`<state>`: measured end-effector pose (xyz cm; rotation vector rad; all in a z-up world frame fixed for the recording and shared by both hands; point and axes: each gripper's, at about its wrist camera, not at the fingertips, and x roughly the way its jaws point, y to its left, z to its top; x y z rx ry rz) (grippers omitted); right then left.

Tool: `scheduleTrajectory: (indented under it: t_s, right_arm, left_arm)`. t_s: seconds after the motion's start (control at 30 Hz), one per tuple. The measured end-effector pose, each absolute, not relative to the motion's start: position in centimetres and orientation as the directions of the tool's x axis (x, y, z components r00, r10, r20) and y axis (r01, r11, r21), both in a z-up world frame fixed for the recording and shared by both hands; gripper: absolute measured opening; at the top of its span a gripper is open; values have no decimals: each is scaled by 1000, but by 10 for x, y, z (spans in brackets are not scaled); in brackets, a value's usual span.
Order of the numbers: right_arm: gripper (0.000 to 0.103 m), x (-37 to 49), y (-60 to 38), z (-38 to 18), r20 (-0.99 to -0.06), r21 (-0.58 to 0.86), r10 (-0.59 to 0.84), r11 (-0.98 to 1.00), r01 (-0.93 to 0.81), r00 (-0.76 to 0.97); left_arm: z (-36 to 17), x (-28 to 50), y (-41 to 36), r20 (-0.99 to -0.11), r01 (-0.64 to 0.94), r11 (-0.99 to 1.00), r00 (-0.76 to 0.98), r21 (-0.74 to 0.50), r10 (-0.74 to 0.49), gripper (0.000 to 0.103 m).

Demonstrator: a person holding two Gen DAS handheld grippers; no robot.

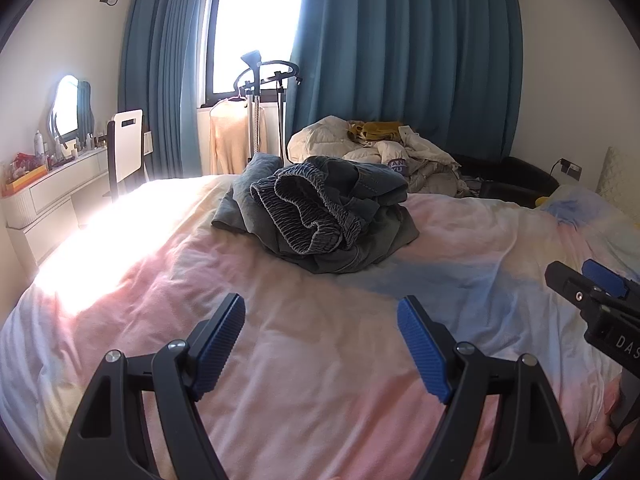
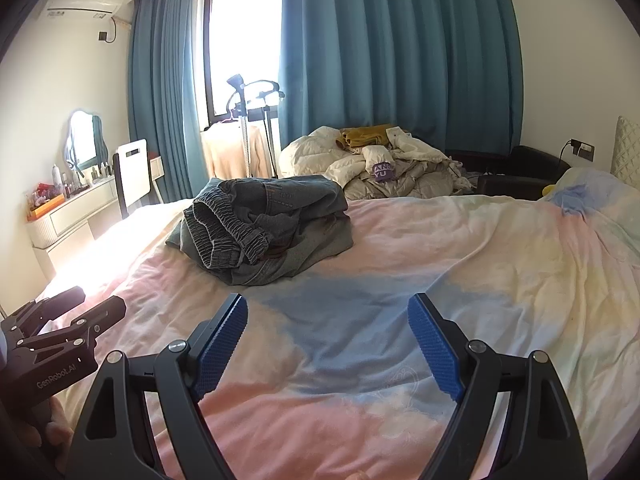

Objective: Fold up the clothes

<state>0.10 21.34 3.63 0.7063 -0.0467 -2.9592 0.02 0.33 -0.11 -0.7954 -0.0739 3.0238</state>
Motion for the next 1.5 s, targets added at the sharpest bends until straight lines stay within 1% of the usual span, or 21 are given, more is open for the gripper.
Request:
scheduleTrajectory:
  t_s: [0.27, 0.73, 0.97, 1.13, 1.33, 1.5]
  right_arm:
    - [84, 1, 214, 36, -451, 50, -98, -995, 85, -887]
    - [84, -3, 217, 35, -451, 71, -103, -994, 79, -886]
    - [84, -3, 216, 35, -456, 60, -91, -996, 72, -885]
    - [84, -2, 221, 35, -452, 75, -91, -995, 64, -888]
    - [84, -20, 230, 24, -477, 92, -93, -994, 55, -874]
    - [84, -47, 241, 9, -513, 111, -83, -993, 29, -854]
  left_arm:
    - [-1, 2, 6, -480, -13, -999, -877, -39, 30, 81]
    - [-2, 1, 8, -482, -34, -999, -875, -42, 50, 81]
    - [1, -4, 4, -494, -49, -997, -867, -52, 69, 81]
    - [9, -24, 2, -520, -49, -998, -852, -42, 64, 81]
    - [21, -71, 10, -508, -102, -995, -858, 16, 79, 81]
    - [19, -130, 5, -528, -109, -994, -843, -10, 98, 81]
